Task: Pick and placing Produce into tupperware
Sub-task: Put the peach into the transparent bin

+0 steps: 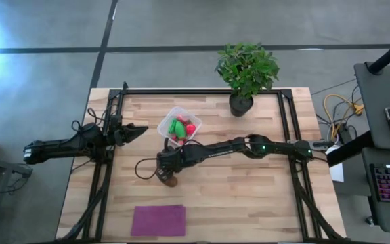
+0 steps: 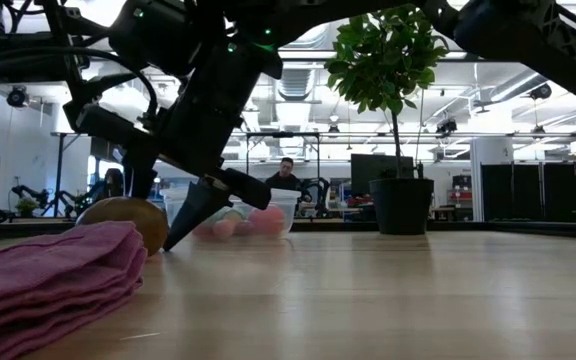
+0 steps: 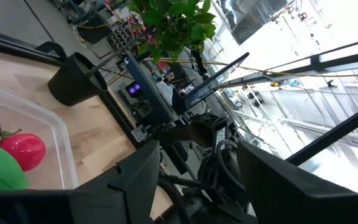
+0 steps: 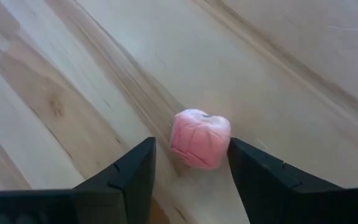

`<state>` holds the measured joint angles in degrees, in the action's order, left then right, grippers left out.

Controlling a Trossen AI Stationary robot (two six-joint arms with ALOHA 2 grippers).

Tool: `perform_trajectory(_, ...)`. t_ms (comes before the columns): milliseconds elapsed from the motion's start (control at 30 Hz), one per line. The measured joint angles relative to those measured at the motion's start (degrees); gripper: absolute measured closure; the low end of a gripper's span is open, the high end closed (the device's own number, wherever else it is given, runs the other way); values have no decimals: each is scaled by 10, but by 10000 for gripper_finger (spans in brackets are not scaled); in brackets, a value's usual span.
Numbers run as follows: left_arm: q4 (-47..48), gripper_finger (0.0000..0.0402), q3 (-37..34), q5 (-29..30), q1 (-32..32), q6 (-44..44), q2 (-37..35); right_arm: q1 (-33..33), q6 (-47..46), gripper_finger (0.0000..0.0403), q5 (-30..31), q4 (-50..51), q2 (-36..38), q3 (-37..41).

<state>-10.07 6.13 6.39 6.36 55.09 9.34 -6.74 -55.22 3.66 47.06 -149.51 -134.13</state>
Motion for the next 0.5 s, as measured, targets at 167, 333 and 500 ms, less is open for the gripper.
perform_trajectory(167,0,201,0,0,0,0,0,0,-3,216,0,-2,0,0)
perform_trajectory(333,0,201,0,0,0,0,0,0,0,246,0,-4,0,0)
perform_trajectory(500,0,201,0,0,0,0,0,0,12,285,-6,-13,0,-3)
